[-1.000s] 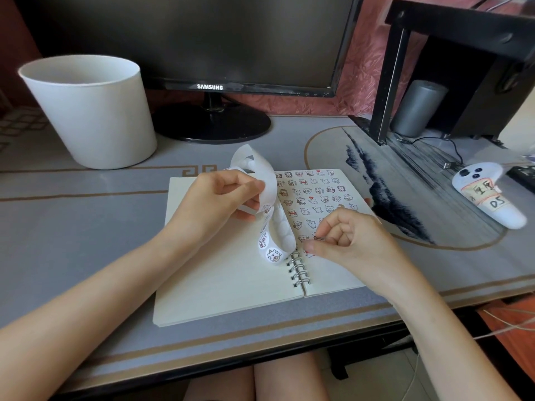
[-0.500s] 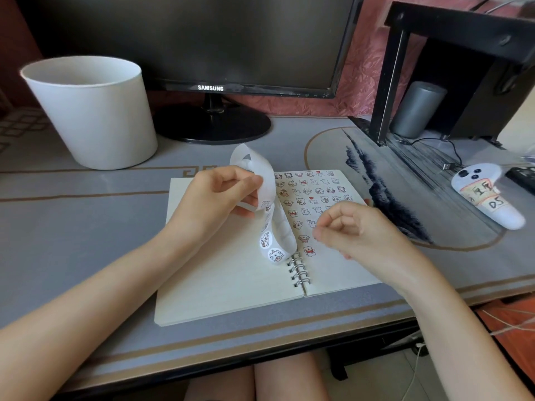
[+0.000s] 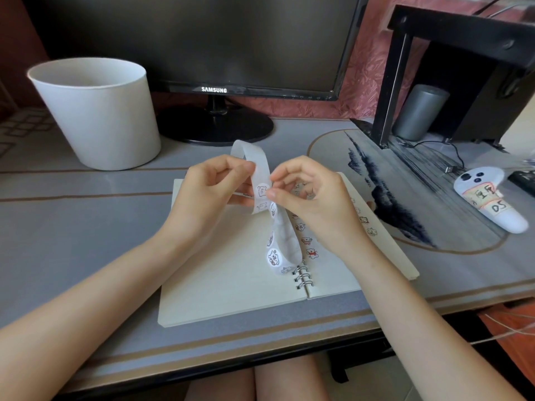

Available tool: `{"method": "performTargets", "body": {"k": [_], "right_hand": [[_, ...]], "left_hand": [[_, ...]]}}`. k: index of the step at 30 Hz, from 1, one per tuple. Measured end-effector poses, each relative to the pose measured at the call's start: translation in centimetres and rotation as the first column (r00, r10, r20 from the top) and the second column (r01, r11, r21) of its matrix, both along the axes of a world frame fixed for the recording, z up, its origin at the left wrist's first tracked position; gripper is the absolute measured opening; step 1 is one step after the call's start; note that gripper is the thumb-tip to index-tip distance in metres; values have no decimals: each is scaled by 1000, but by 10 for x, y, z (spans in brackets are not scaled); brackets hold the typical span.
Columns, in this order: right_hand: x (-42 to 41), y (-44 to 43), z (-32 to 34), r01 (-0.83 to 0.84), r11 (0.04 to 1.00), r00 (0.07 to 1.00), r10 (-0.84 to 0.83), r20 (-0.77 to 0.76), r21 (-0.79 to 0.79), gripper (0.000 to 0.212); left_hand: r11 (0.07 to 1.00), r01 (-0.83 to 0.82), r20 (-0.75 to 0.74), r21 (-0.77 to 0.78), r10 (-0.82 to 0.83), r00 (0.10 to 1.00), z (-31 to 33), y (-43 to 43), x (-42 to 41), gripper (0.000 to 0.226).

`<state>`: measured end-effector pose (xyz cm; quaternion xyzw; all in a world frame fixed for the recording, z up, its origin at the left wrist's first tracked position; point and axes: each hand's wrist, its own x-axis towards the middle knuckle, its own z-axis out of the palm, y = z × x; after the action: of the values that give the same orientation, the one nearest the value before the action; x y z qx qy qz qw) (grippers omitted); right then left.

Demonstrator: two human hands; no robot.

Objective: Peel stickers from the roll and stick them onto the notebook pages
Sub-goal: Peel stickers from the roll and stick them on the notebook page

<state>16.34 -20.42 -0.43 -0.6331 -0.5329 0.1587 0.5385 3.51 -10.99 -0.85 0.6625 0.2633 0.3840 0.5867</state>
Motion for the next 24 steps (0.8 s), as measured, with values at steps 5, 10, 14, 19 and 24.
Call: {"method": "performTargets", "body": {"k": [5, 10, 14, 19, 24], "right_hand": [[1, -3, 0, -5, 1000, 998, 7, -68, 31, 9], [3, -5, -2, 27, 999, 998, -25, -59, 38, 12], [2, -5, -1, 35, 999, 998, -33, -52, 38, 13], [2, -6, -1, 56, 997, 998, -55, -15, 44, 14], [3, -5, -1, 58, 997, 998, -58, 11, 43, 12]], "left_hand": [[998, 64, -31, -27, -65, 997, 0, -1, 1, 25], [996, 84, -66, -17, -85, 994, -2, -2, 1, 16], [997, 76, -87, -14, -77, 993, -2, -2, 2, 15], [995, 101, -79, -16, -102, 992, -3, -2, 1, 14], [995, 103, -76, -9, -103, 992, -3, -2, 1, 14]]}}
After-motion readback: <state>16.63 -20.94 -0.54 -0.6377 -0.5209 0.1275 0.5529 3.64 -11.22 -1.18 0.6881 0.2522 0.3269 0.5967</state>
